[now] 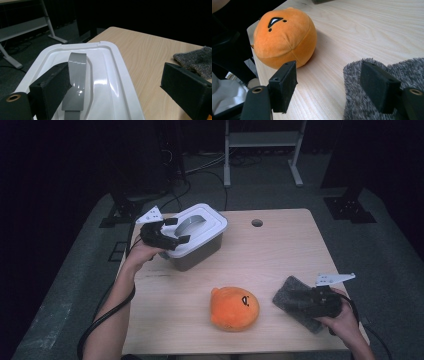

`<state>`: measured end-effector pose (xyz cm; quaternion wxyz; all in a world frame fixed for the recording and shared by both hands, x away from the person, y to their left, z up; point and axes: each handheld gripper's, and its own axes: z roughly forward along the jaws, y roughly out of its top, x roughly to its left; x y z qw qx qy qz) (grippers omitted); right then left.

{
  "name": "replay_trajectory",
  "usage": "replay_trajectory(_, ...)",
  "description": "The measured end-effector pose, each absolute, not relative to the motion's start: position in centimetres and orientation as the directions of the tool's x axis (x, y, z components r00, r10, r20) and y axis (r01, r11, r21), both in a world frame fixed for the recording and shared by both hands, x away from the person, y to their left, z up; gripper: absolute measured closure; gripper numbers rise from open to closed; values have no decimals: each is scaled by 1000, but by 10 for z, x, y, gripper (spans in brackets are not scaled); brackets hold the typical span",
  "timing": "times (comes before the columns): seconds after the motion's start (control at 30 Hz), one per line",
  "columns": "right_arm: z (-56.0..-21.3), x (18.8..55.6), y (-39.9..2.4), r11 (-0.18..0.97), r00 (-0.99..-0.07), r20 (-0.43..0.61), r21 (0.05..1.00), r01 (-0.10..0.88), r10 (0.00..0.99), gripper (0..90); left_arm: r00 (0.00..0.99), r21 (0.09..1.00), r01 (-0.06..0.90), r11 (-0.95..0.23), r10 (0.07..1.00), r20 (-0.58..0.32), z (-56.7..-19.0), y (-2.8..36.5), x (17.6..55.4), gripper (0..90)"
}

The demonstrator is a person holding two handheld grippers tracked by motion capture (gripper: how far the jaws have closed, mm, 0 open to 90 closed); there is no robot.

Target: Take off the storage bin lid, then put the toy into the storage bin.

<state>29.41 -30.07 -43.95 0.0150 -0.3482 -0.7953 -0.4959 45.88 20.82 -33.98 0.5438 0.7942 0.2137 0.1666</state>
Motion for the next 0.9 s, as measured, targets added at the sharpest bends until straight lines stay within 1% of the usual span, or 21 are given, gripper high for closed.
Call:
replay_trajectory(0.43, -440, 296, -300, 268, -758, 372, 776, 571, 536, 288, 833, 932, 184, -312, 553, 20, -342, 211, 478, 83)
replay_trajectory(0.67, -441, 296, -300, 267, -755, 376, 774, 575, 537, 288, 815, 931, 214, -294, 579, -4, -344, 209, 490, 86)
replay_trajectory(0.73, -441, 296, -301, 266, -755, 376, 774, 575, 538, 291, 816, 931, 212, -297, 578, -2, -344, 209, 492, 120)
replay_trajectory(0.9, -440, 295, -302, 263, -756, 373, 778, 571, 538, 291, 816, 922, 221, -317, 578, 3, -344, 205, 495, 129)
